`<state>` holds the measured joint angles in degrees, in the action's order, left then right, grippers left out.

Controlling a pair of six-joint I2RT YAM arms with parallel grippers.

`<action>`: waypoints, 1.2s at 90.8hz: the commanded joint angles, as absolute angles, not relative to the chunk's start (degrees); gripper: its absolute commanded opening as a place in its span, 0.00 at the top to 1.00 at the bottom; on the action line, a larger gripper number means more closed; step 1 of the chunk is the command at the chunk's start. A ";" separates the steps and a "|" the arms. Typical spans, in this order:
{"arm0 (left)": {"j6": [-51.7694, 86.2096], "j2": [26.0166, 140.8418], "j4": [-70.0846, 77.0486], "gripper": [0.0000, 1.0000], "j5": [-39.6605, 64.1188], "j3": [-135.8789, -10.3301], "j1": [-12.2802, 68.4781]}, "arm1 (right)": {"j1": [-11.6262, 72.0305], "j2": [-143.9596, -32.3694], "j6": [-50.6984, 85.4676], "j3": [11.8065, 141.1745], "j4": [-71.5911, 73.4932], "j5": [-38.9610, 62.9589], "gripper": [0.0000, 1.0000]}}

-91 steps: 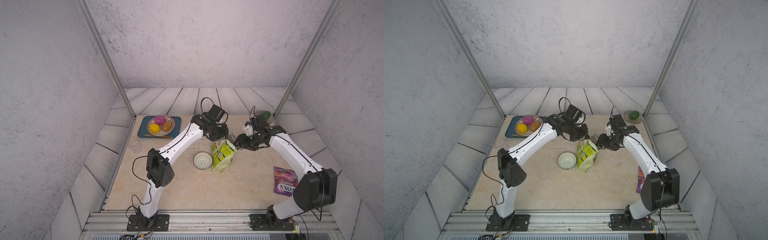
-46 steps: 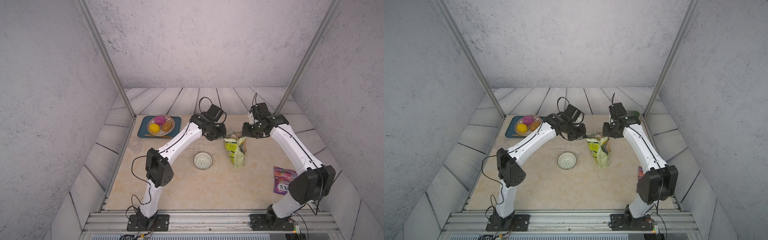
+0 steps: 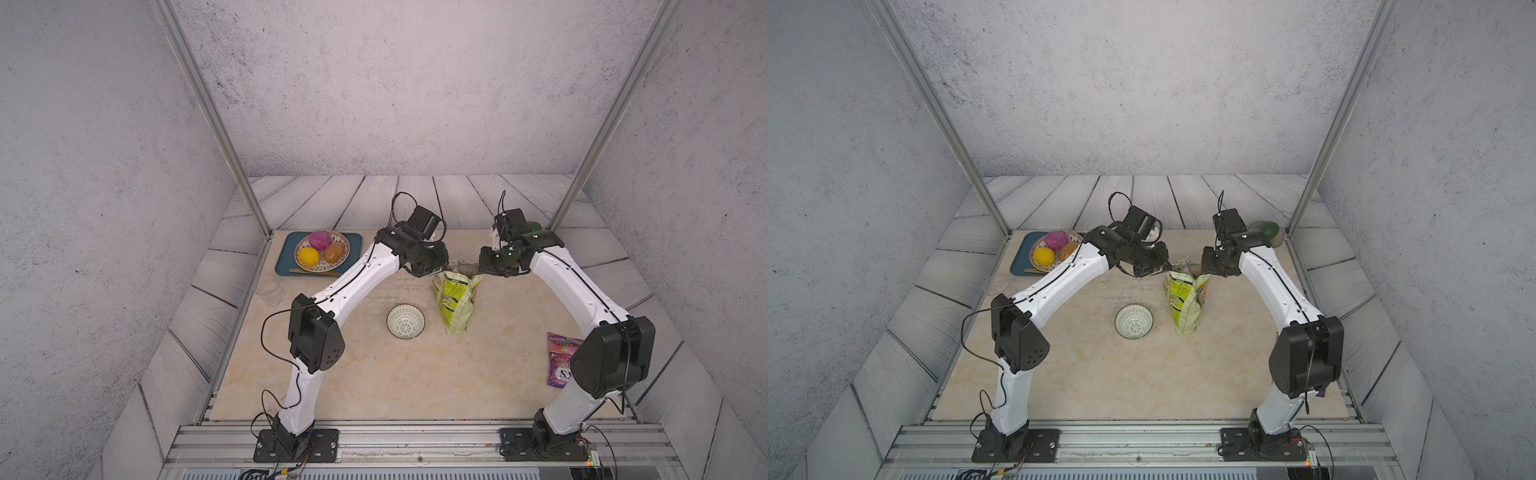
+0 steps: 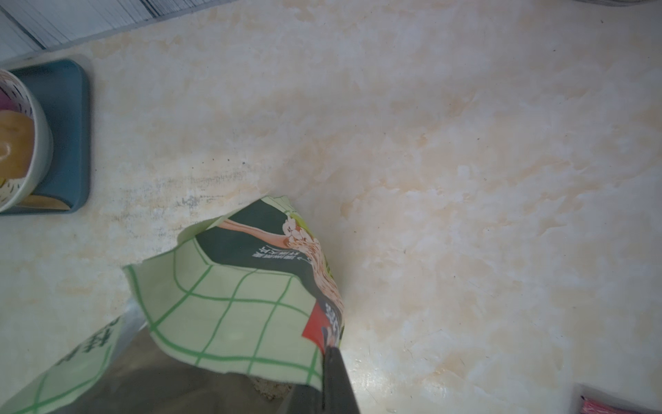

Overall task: Pour the oats into the breakfast bowl
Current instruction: Open the oats bag at the center of the board, then pick up the oats bag from the center of the board.

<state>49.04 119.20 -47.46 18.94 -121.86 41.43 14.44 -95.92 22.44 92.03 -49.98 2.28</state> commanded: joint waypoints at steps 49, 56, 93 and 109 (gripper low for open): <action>49.28 115.30 -46.01 1.00 22.94 -117.69 40.08 | 24.29 -58.35 32.91 39.95 -11.66 0.30 0.01; 49.49 115.36 -45.84 1.00 23.55 -117.77 40.08 | 25.72 -57.70 34.00 34.29 -4.24 -1.24 0.01; 50.47 115.49 -45.92 1.00 24.08 -117.27 40.13 | 28.28 -78.75 33.05 26.60 29.24 0.36 0.01; 51.32 115.82 -45.35 1.00 24.51 -117.07 40.17 | 28.55 -86.84 33.45 27.25 35.27 -3.82 0.01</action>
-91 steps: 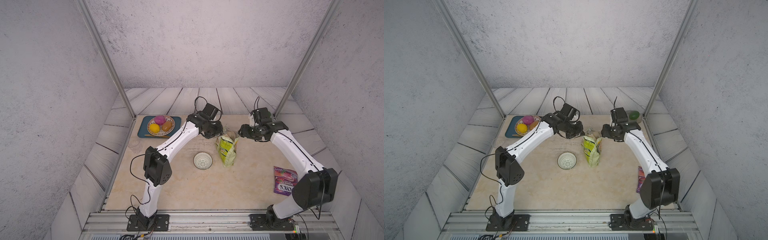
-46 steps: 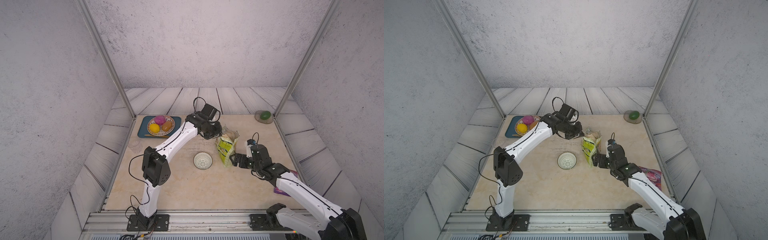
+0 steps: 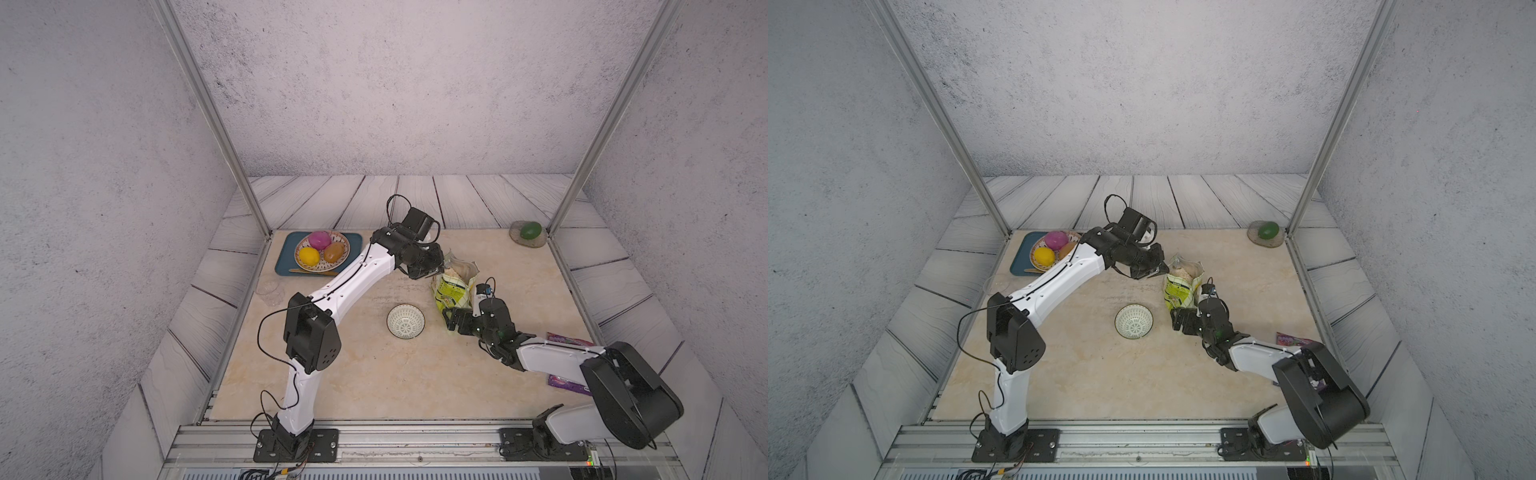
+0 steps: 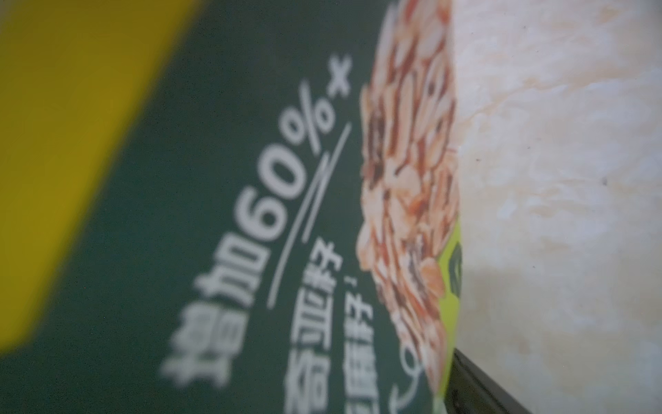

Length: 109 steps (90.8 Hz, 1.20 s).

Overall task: Pour the oats into the breakfast bowl
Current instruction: Pick up the oats bag from the center of the board.

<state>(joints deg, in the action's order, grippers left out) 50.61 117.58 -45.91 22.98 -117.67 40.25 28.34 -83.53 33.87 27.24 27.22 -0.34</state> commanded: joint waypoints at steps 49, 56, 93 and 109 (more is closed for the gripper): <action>51.11 116.07 -48.32 1.00 22.76 -119.55 39.63 | 29.03 -98.94 29.06 28.91 51.18 -7.24 0.70; 51.38 115.72 -48.50 1.00 22.19 -119.97 38.79 | 28.96 -95.12 26.95 29.88 47.04 -9.11 0.93; 49.22 108.29 -48.77 0.76 20.54 -116.70 32.72 | 29.08 -72.96 11.73 42.77 -1.85 -8.22 1.00; 47.72 101.90 -46.30 0.61 17.96 -108.99 32.20 | 29.05 -64.64 7.03 47.55 -17.28 -10.31 1.00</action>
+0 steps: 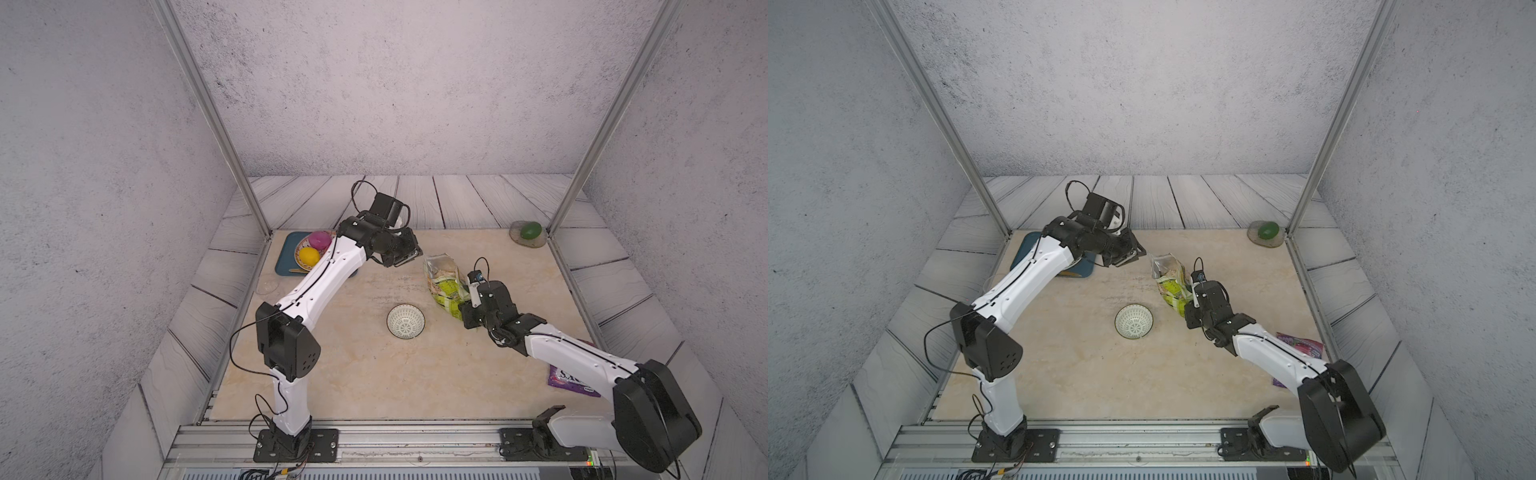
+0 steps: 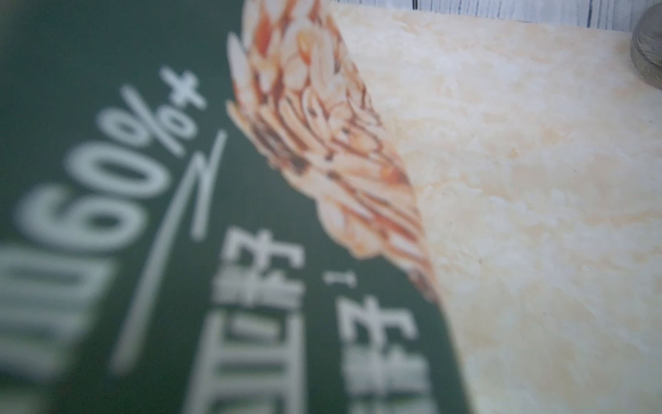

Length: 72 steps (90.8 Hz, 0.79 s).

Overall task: Pour the oats into the breakfast bowl
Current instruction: Pick up the oats bag from the center of the board, then pour the oats into the bowl.

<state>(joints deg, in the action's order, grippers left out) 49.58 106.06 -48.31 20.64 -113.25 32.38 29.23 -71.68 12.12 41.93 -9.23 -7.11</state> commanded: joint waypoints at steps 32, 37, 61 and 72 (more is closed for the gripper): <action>43.68 90.62 -43.94 0.55 12.48 -92.17 30.19 | 29.01 -59.51 -4.46 61.66 -43.25 -4.91 1.00; 42.95 89.98 -44.30 0.55 12.69 -90.70 29.90 | 29.15 -59.58 -5.83 63.11 -46.24 -4.29 1.00; 40.36 88.49 -41.26 0.56 21.94 -85.22 29.53 | 31.31 -63.77 -12.90 69.29 -58.48 -5.38 1.00; 38.83 89.28 -42.13 0.59 23.64 -83.69 29.53 | 32.56 -66.93 -14.65 71.63 -60.28 -7.44 1.00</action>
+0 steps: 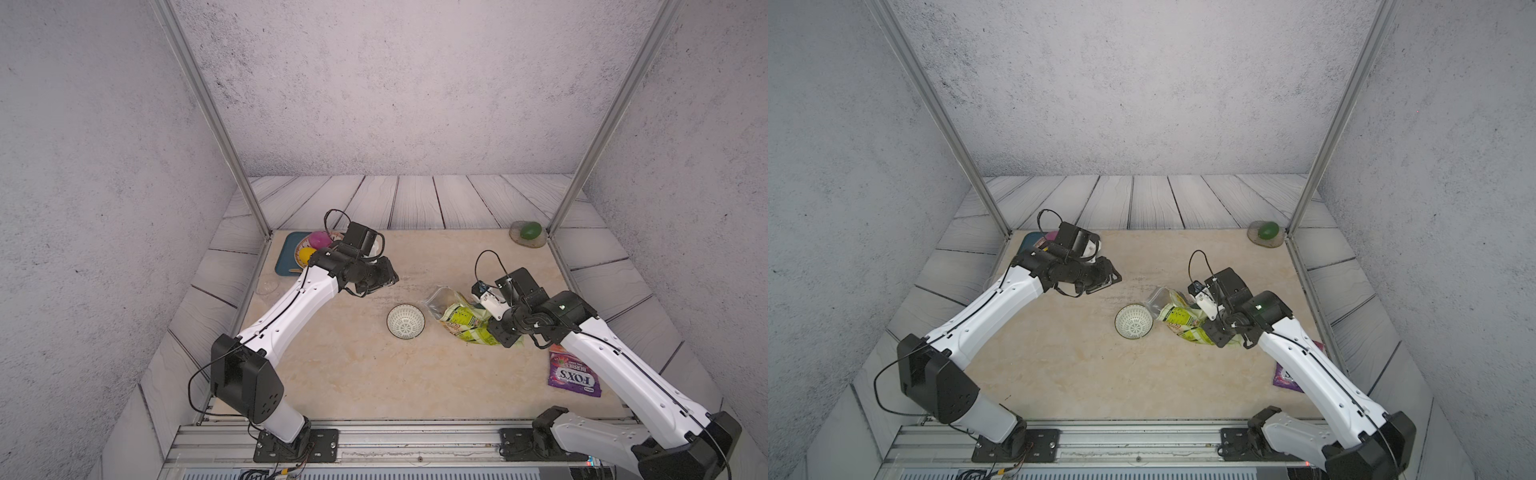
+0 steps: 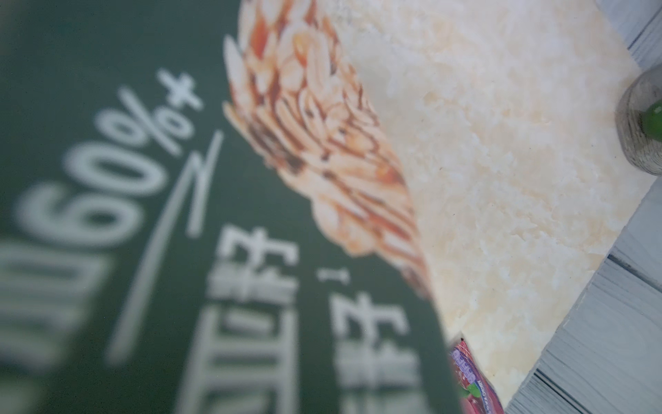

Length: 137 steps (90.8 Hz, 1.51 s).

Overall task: Pour the oats into the breakfast bowl
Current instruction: Pour the oats into the bowl.

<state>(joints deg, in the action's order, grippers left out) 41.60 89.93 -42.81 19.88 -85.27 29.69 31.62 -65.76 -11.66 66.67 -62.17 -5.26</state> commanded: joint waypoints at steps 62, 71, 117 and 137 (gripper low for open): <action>39.16 89.61 -39.99 0.63 20.11 -73.78 29.53 | 39.31 -85.17 -21.94 86.26 -67.68 -26.56 1.00; 39.28 90.26 -39.71 0.63 20.39 -73.57 29.53 | 40.71 -86.57 -22.03 86.52 -67.81 -30.68 1.00; 44.45 92.75 -40.42 0.64 17.77 -73.24 28.90 | 44.57 -88.21 -26.00 87.73 -61.43 -39.64 1.00; 46.91 92.51 -40.26 0.61 17.85 -73.31 27.85 | 45.91 -87.54 -30.38 85.33 -56.09 -43.09 1.00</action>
